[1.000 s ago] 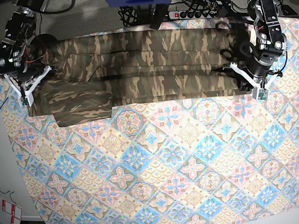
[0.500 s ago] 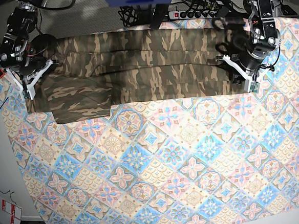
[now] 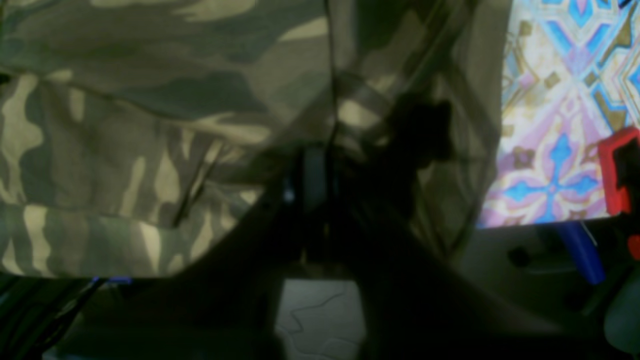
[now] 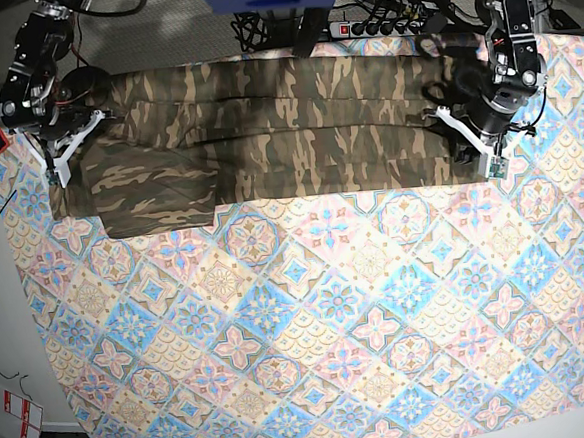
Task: Fold the T-shirt properly
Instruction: 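Hold the strip ends with both grippers and drag them toward the robot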
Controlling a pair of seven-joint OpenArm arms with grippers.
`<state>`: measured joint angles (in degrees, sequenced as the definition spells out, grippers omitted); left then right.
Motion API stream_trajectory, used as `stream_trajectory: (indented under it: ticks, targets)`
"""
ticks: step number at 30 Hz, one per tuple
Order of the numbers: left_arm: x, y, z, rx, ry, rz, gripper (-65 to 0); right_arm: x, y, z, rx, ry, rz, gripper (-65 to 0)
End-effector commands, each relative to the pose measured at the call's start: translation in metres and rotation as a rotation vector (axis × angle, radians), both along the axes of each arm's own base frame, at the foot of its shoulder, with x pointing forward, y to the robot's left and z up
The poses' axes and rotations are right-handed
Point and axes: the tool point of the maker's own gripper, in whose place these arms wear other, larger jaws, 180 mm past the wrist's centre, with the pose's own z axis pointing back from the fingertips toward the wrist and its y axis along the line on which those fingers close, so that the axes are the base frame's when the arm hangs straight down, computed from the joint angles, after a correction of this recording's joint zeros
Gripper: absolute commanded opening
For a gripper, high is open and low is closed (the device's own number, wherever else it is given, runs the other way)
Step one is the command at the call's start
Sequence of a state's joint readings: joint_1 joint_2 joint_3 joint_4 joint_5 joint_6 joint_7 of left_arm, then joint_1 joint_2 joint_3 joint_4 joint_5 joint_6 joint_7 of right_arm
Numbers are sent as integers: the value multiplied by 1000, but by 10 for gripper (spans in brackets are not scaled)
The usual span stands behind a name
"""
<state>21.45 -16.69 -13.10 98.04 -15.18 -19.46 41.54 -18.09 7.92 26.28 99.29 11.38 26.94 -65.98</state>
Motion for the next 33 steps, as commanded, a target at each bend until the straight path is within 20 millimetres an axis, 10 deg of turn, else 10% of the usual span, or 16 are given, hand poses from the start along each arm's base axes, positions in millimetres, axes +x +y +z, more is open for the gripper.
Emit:
stream_trajectory:
  ticks: [1, 17, 28, 33]
  targets:
    - [4, 4, 5, 6, -23, 0, -650, 5, -6, 6, -17, -23, 1, -648]
    - [-3, 3, -25, 38, -2, -19, -649, -6, -3, -24, 48, 7, -39, -643]
    - [0, 13, -19, 54, -18, -2, -150, -2, -19, -9, 12, -38, -74, -382]
    - [22, 46, 32, 101, -162, 83, -32, 13, -37, 38, -70, -181, -122, -330]
